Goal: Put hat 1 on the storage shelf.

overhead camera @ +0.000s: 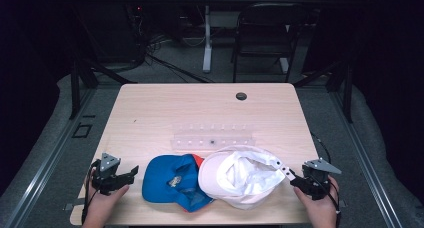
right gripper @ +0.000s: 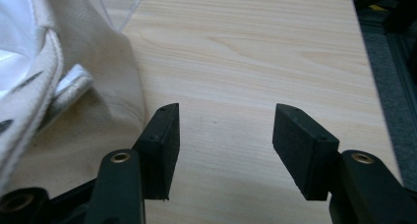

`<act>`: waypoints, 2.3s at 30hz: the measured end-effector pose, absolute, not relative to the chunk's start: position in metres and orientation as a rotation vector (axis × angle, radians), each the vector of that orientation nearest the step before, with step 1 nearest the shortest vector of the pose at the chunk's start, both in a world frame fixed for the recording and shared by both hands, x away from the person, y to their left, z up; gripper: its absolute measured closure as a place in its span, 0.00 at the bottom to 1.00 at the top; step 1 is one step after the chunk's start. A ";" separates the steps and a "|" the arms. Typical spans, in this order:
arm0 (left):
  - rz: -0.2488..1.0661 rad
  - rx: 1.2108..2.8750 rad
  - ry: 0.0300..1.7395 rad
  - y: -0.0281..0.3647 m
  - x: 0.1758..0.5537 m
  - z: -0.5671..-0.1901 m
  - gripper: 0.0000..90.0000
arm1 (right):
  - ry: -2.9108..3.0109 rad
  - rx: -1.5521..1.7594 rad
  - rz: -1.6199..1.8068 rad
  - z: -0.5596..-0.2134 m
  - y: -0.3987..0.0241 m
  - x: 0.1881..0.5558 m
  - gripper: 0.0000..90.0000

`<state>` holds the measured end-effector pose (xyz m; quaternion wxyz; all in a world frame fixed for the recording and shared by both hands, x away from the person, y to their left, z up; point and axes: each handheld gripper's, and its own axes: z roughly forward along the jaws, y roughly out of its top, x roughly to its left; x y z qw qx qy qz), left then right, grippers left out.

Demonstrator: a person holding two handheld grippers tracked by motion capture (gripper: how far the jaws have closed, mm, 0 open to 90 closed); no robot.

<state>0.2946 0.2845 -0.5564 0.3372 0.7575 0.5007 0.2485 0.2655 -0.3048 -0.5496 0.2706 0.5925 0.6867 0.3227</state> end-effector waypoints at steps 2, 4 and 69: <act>0.649 1.967 1.299 0.284 0.294 -0.556 0.30 | 1.849 1.603 0.858 -0.548 -0.307 0.263 0.47; 0.642 1.973 1.296 0.284 0.294 -0.555 0.30 | 1.846 1.602 0.846 -0.546 -0.308 0.262 0.47; 0.617 2.018 1.310 0.282 0.289 -0.555 0.36 | 2.342 1.884 0.637 -0.461 -0.272 0.311 0.56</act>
